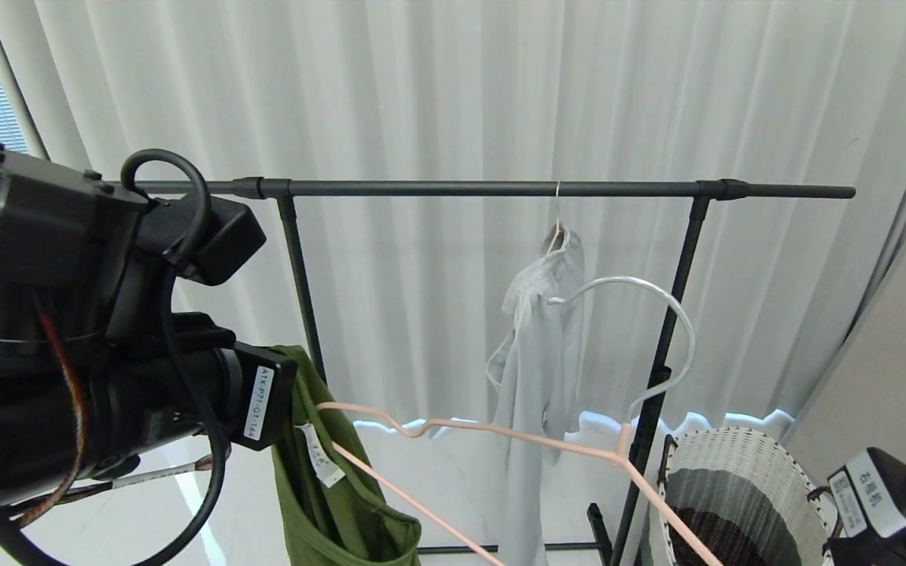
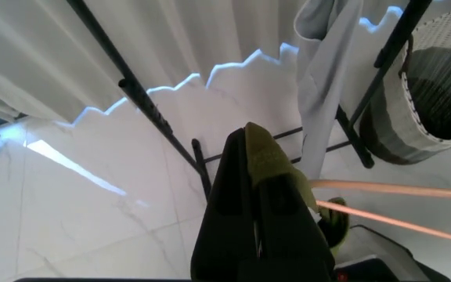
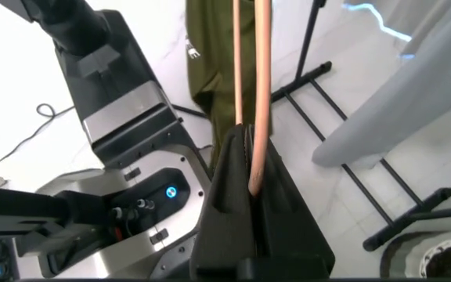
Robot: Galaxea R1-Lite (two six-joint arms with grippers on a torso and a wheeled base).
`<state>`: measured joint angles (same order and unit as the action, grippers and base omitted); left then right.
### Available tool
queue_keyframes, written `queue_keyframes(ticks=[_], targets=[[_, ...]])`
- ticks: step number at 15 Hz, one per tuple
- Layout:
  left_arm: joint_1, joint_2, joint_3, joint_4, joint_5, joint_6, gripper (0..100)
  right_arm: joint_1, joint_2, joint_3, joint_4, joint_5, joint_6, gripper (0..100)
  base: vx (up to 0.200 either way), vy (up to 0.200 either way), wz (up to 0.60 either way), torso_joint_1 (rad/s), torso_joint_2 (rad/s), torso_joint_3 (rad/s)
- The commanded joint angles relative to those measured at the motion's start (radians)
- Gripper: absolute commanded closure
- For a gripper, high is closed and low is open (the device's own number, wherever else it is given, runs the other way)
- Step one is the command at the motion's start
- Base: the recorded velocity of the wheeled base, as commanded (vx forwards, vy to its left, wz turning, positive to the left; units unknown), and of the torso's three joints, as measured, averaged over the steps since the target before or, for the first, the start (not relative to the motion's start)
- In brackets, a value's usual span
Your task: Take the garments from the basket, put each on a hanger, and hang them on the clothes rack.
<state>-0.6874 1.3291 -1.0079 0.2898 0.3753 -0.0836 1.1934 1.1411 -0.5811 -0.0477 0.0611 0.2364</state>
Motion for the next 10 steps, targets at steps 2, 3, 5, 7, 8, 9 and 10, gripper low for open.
queue_keyframes(ticks=[2,3,5,7,8,9,10], targets=[[0.028,0.022,0.0,0.0,0.017,-0.001,100,0.003,0.008,-0.019,-0.003,0.017,0.0,100,0.0,0.0,0.0,0.0,0.0,0.0],[0.046,0.025,-0.001,0.0,0.03,-0.001,100,0.005,0.006,-0.026,-0.003,0.029,0.0,100,0.0,0.0,0.0,0.0,0.0,0.0],[0.048,0.031,-0.005,0.0,0.036,-0.001,100,0.005,0.008,-0.037,-0.001,0.049,0.0,100,0.0,0.0,0.0,0.0,0.0,0.0],[0.048,0.03,-0.005,0.0,0.036,-0.001,100,0.005,0.023,-0.04,-0.003,0.052,-0.002,100,0.0,0.0,0.0,0.0,0.0,0.0],[0.046,0.027,-0.005,0.0,0.036,0.001,100,0.002,0.032,-0.04,-0.004,0.048,-0.002,100,0.0,0.0,0.0,0.0,0.0,0.0],[0.043,0.024,-0.005,0.0,0.036,0.001,100,-0.009,0.043,-0.037,-0.003,0.046,0.0,100,0.0,0.0,0.0,0.0,0.0,0.0],[0.043,0.022,-0.006,0.0,0.036,0.001,100,-0.026,0.049,-0.036,-0.004,0.046,0.0,100,0.0,0.0,0.0,0.0,0.0,0.0]])
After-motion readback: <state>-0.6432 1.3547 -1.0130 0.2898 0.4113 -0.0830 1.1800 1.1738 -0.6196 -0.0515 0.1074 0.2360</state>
